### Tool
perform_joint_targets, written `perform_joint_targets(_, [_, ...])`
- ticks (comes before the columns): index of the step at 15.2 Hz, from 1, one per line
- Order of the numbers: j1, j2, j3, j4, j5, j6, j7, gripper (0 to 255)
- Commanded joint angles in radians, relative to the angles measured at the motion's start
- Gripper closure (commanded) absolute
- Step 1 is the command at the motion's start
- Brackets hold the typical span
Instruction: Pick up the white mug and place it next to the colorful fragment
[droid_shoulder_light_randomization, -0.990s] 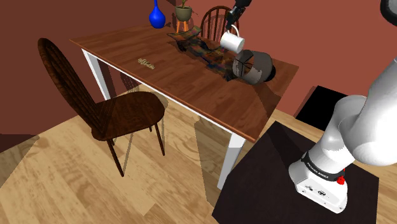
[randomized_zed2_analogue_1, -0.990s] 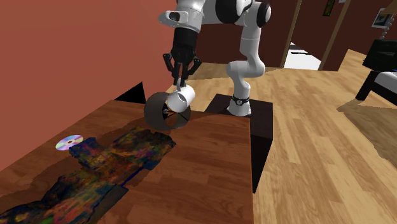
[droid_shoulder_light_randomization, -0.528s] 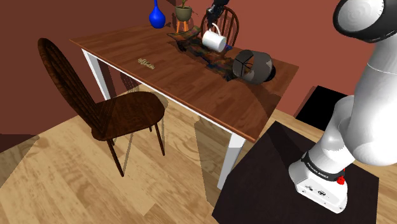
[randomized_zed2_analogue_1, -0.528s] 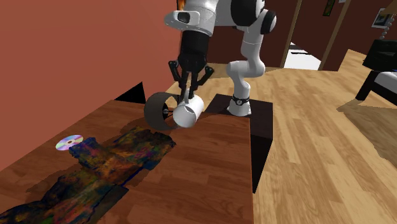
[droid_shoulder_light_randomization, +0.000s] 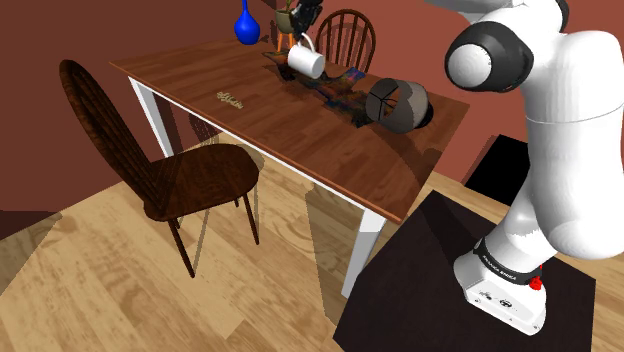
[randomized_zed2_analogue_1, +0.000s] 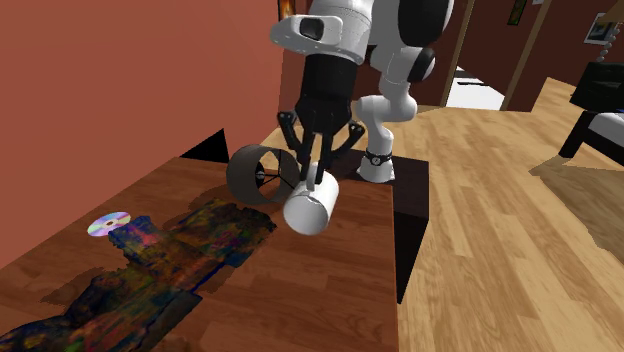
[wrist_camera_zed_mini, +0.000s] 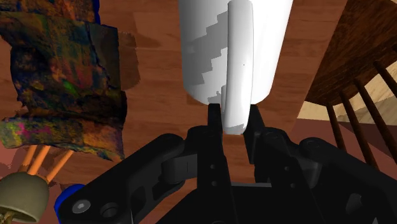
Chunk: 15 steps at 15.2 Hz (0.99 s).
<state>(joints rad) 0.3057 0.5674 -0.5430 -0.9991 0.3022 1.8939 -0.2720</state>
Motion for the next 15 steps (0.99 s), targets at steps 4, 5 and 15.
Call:
perform_joint_targets(4, [-0.005, 0.054, 0.011, 0.045, 0.013, 0.007, 0.017, 255])
perform_joint_targets(5, [0.002, 0.046, 0.010, 0.018, 0.011, 0.025, 0.015, 255])
perform_joint_targets(15, [0.050, 0.010, 0.007, -0.184, 0.004, 0.185, -0.002, 255])
